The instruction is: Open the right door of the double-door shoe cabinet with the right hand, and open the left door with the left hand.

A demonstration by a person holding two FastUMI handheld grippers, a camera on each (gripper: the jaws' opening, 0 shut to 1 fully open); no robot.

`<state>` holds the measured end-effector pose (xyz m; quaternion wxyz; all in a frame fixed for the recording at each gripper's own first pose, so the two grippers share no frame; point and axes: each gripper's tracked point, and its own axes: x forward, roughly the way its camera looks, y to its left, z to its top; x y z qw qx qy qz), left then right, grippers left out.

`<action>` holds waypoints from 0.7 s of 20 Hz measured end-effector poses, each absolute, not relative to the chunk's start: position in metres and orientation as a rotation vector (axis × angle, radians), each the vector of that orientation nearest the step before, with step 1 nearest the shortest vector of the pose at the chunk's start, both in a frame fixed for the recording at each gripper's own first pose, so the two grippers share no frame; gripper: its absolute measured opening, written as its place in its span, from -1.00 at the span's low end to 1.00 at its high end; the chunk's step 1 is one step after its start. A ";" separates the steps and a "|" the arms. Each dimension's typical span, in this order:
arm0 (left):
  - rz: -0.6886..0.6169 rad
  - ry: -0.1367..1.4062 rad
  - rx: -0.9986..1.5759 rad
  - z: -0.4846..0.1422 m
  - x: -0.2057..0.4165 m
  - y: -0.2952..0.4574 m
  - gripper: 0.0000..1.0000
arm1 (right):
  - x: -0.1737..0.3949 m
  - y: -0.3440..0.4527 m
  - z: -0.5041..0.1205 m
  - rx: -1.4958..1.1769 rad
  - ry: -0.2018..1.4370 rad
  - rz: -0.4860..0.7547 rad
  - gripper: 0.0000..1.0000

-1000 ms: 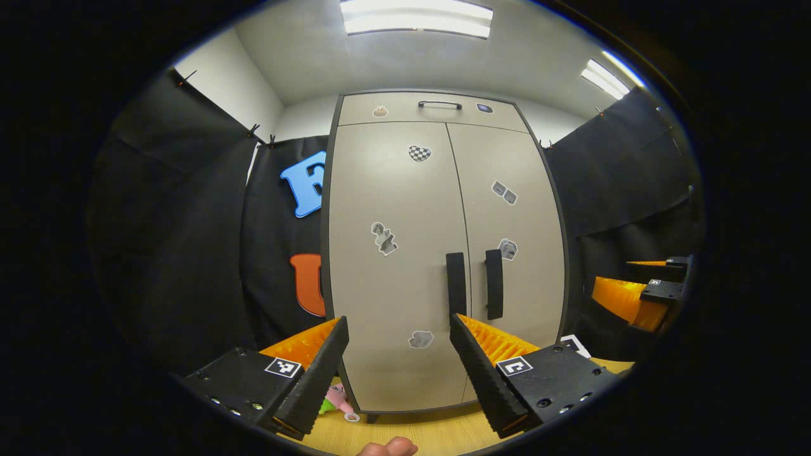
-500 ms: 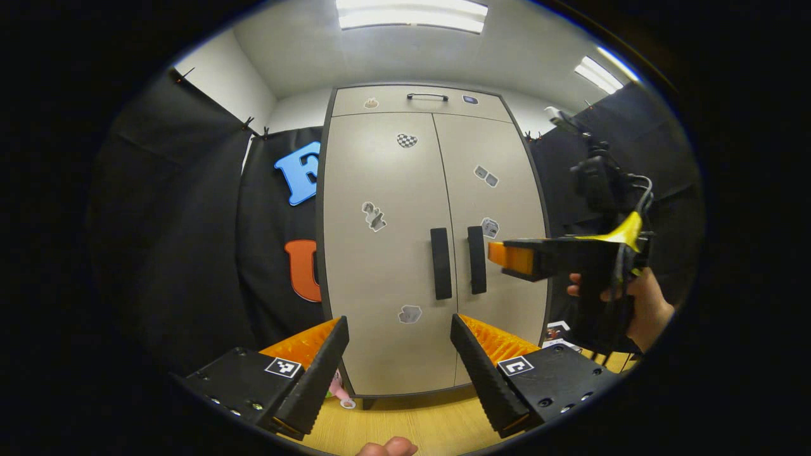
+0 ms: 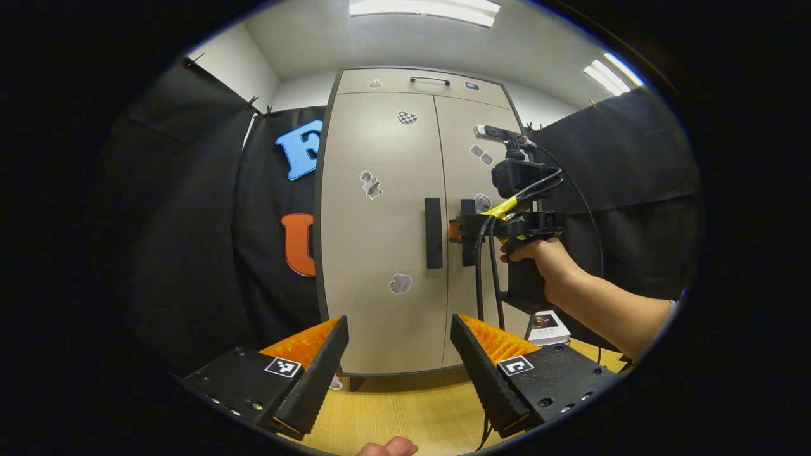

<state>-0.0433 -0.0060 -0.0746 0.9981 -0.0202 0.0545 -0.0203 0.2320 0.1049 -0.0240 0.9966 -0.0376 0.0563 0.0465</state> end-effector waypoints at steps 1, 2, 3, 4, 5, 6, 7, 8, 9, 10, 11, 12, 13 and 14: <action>-0.034 0.109 -0.044 -0.074 -0.041 -0.004 0.94 | 0.232 0.106 -0.023 -0.085 0.107 0.087 0.46; -0.029 0.110 -0.046 -0.074 -0.040 -0.003 0.94 | 0.231 0.110 -0.023 -0.084 0.107 0.094 0.07; -0.022 0.111 -0.047 -0.074 -0.039 -0.001 0.94 | 0.232 0.111 -0.023 -0.085 0.106 0.093 -0.07; -0.016 0.111 -0.046 -0.074 -0.037 0.002 0.93 | 0.232 0.111 -0.024 -0.086 0.106 0.094 -0.23; -0.010 0.110 -0.048 -0.075 -0.037 0.005 0.94 | 0.231 0.111 -0.024 -0.083 0.109 0.100 -0.25; -0.007 0.110 -0.050 -0.076 -0.036 0.008 0.93 | 0.232 0.112 -0.024 -0.074 0.112 0.108 -0.29; -0.006 0.109 -0.053 -0.076 -0.034 0.012 0.93 | 0.231 0.111 -0.024 -0.062 0.116 0.115 -0.31; -0.005 0.108 -0.055 -0.076 -0.033 0.014 0.94 | 0.231 0.112 -0.024 -0.054 0.122 0.117 -0.39; -0.005 0.108 -0.056 -0.077 -0.032 0.015 0.94 | 0.231 0.111 -0.025 -0.060 0.126 0.117 -0.37; -0.005 0.106 -0.056 -0.076 -0.032 0.014 0.94 | 0.231 0.111 -0.024 -0.064 0.128 0.117 -0.44; -0.007 0.104 -0.055 -0.075 -0.033 0.013 0.94 | 0.230 0.111 -0.025 -0.064 0.134 0.124 -0.40; -0.006 0.100 -0.052 -0.074 -0.033 0.014 0.93 | 0.228 0.111 -0.025 -0.058 0.137 0.134 -0.41; -0.005 0.096 -0.050 -0.074 -0.031 0.017 0.93 | 0.226 0.111 -0.024 -0.050 0.139 0.148 -0.42; -0.005 0.092 -0.048 -0.072 -0.028 0.019 0.94 | 0.222 0.111 -0.023 -0.046 0.143 0.165 -0.43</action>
